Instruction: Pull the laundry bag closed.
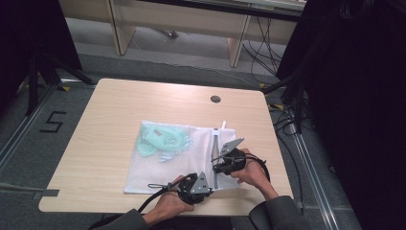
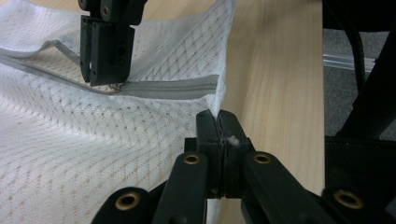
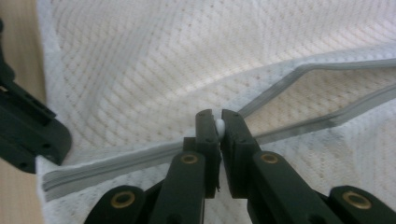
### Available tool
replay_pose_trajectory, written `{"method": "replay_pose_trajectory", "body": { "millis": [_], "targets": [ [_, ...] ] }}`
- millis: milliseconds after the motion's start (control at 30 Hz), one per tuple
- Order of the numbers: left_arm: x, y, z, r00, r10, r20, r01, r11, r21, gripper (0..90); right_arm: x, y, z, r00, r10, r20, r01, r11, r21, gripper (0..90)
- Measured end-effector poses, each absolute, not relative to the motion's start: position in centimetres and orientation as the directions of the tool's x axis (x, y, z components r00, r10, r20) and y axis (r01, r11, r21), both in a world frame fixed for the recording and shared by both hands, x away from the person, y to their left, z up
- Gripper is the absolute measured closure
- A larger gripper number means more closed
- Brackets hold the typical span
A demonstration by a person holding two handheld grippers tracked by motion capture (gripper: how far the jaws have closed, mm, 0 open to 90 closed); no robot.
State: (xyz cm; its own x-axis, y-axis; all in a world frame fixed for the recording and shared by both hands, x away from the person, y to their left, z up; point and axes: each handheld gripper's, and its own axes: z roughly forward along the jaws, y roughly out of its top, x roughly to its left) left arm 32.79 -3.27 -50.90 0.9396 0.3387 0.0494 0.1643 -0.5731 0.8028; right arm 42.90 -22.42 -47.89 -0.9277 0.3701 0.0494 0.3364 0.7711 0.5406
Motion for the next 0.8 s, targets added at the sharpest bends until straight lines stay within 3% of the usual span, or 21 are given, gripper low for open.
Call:
{"method": "replay_pose_trajectory", "body": {
  "millis": [800],
  "targets": [
    [32.9,-3.1,-50.8,0.943,0.331,0.039,0.169,-0.578,0.798,89.0,44.1,-22.4,-47.9,-0.921,0.388,0.027,0.34,0.768,0.543,86.3]
  ]
}}
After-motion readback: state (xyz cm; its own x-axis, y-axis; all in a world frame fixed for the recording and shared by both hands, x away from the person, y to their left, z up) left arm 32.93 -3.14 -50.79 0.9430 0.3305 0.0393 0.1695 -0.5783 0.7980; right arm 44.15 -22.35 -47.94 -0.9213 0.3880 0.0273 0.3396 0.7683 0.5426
